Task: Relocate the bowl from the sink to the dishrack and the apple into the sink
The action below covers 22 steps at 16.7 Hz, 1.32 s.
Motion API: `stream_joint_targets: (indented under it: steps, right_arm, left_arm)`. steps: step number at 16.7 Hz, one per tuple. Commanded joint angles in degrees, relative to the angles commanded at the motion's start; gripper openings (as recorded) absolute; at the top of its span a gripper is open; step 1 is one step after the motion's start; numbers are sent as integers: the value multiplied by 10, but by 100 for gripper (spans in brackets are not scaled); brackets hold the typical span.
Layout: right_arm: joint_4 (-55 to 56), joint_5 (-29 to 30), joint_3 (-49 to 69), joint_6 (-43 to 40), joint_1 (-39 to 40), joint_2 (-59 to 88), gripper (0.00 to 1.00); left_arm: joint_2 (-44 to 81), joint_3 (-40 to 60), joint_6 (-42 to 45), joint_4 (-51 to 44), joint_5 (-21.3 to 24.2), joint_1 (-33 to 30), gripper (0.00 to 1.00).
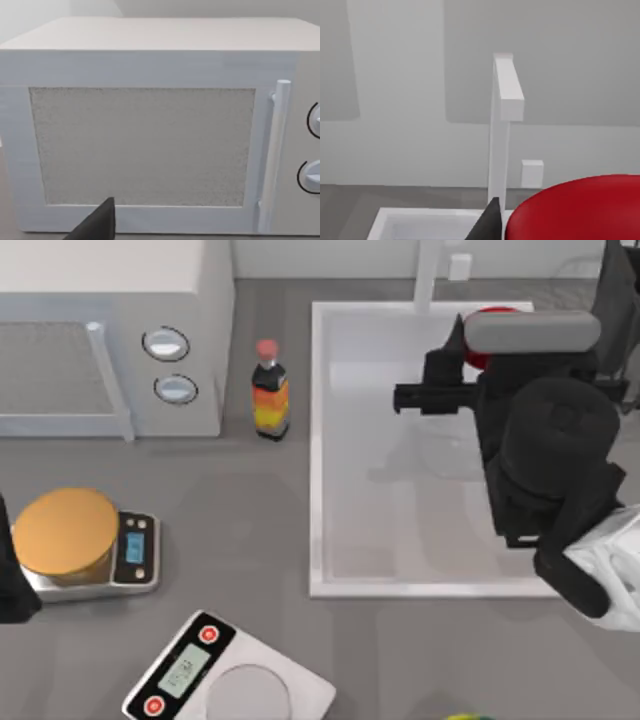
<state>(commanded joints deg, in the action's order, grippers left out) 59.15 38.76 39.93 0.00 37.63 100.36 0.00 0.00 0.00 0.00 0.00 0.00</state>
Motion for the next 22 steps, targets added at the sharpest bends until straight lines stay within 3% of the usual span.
stream_joint_targets:
  steps: [9,16,22]
  right_arm:
    - [297,-8,-38,8,9,241,0]
    - [333,5,-51,9,-4,275,0]
    - [333,5,-51,9,-4,275,45]
  left_arm:
    - [0,0,0,0,0,0,100]
    - [0,0,0,0,0,0,100]
    - [0,0,0,0,0,0,100]
